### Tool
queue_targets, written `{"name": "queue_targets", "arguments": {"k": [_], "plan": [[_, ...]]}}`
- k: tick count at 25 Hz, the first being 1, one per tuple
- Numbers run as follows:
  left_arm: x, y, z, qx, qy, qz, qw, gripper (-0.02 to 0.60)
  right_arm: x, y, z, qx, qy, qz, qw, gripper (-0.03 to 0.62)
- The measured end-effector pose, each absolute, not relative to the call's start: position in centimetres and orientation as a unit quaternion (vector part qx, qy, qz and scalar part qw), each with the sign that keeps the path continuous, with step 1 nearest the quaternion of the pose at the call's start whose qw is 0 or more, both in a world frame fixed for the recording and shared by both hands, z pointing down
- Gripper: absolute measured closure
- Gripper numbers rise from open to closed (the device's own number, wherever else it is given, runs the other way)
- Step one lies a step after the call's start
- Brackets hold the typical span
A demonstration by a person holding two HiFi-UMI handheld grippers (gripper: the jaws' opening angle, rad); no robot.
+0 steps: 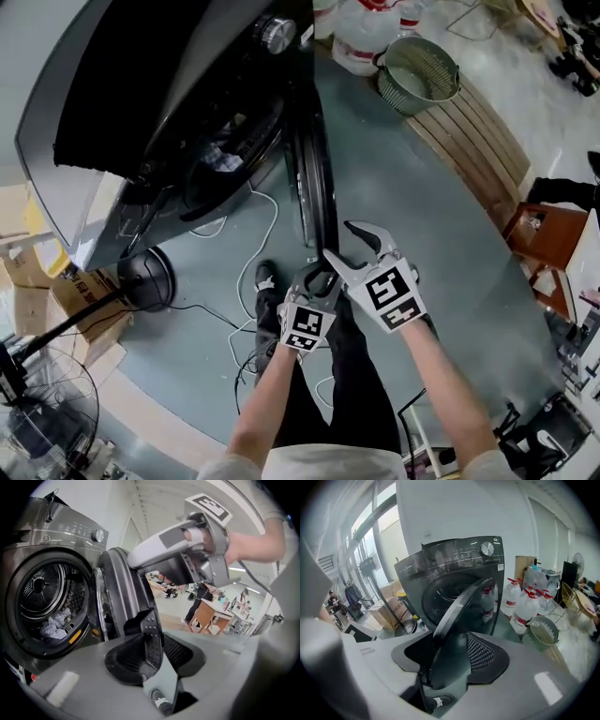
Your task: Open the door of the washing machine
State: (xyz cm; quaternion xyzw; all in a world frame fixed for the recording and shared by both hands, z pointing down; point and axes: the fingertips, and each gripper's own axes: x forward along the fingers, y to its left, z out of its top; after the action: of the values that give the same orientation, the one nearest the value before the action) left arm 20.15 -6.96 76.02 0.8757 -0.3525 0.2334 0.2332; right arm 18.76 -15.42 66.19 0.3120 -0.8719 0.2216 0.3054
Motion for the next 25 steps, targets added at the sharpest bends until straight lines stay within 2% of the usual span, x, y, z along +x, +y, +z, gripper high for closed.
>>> {"name": "queue_targets", "arguments": {"k": [6, 8, 13, 18, 21, 25], "plan": [[23.1, -7.2, 76.2, 0.879, -0.338, 0.243, 0.233, 0.397, 19.9, -15.4, 66.5, 0.319, -0.869, 0.234, 0.297, 0.378], [24.4, -7.3, 76.2, 0.877, -0.341, 0.245, 0.234, 0.397, 21.1, -15.5, 66.9, 0.332, -0.863, 0.229, 0.303, 0.407], [27.6, -8.0, 76.1, 0.878, -0.340, 0.242, 0.237, 0.397, 23.7, -16.3, 67.1, 0.347, -0.859, 0.229, 0.299, 0.420], [31.7, -8.9, 75.4, 0.892, -0.312, 0.255, 0.204, 0.399, 27.2, -16.8, 66.8, 0.367, -0.854, 0.220, 0.296, 0.446], [32.2, -9.8, 74.7, 0.898, -0.308, 0.251, 0.191, 0.457, 28.8, -17.5, 66.9, 0.379, -0.846, 0.211, 0.311, 0.453], [30.2, -12.6, 74.1, 0.892, -0.331, 0.241, 0.189, 0.459, 30.7, -18.5, 67.0, 0.388, -0.838, 0.203, 0.324, 0.461]]}}
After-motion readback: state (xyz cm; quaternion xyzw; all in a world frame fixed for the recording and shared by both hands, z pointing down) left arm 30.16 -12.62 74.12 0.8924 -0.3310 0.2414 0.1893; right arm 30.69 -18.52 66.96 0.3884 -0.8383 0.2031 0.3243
